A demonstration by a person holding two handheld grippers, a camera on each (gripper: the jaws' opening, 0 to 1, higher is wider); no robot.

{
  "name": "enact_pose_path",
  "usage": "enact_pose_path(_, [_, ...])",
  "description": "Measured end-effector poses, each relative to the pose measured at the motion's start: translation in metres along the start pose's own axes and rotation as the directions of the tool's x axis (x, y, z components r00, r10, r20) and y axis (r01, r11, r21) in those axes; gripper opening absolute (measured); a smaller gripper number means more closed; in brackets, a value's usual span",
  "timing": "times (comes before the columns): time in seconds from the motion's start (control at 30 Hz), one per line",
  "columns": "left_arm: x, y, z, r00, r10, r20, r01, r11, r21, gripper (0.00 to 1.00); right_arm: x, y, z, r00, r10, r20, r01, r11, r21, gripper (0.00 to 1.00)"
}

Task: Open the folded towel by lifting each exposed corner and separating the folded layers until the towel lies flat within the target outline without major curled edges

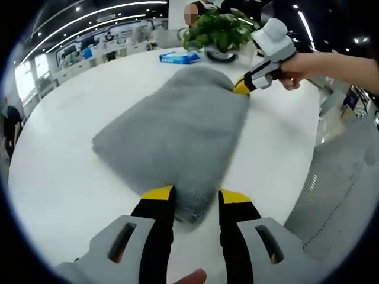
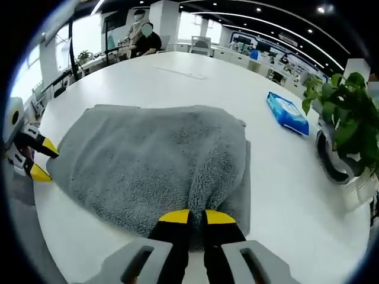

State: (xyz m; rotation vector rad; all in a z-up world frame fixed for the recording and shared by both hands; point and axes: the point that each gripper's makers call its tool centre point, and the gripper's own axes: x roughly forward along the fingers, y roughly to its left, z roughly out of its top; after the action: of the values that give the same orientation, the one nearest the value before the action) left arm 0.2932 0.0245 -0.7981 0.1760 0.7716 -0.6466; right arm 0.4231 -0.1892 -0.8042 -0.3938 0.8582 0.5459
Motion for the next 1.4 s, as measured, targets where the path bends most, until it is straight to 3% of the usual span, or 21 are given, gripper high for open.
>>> enact_pose_path(0.23, [-0.002, -0.014, -0.002, 0.999, -0.034, -0.026, 0.034, 0.999, -0.001, 0.28, 0.007, -0.003, 0.008, 0.998, 0.023, -0.052, -0.026, 0.998, -0.064, 0.04])
enact_pose_path(0.4, [-0.003, -0.024, -0.005, 0.999, -0.054, -0.006, 0.054, 0.998, 0.031, 0.28, 0.014, -0.007, 0.017, 0.997, 0.043, -0.067, -0.049, 0.995, -0.09, 0.04])
enact_pose_path(0.6, [-0.003, -0.036, -0.005, 0.997, -0.079, 0.003, 0.079, 0.997, 0.016, 0.27, 0.026, -0.017, 0.027, 0.996, 0.069, -0.065, -0.073, 0.996, -0.06, 0.03])
enact_pose_path(0.8, [0.0, -0.042, -0.003, 0.995, -0.096, -0.003, 0.096, 0.993, 0.072, 0.26, 0.038, -0.021, 0.04, 0.994, 0.074, -0.08, -0.082, 0.992, -0.093, 0.03])
enact_pose_path(1.2, [0.003, -0.056, 0.001, 0.982, -0.185, 0.031, 0.185, 0.983, 0.017, 0.27, 0.055, -0.022, 0.06, 0.99, 0.12, -0.073, -0.13, 0.979, -0.159, 0.03])
enact_pose_path(1.4, [0.006, -0.061, 0.002, 0.978, -0.205, 0.033, 0.203, 0.978, 0.046, 0.27, 0.058, -0.016, 0.067, 0.988, 0.13, -0.083, -0.144, 0.969, -0.199, 0.03])
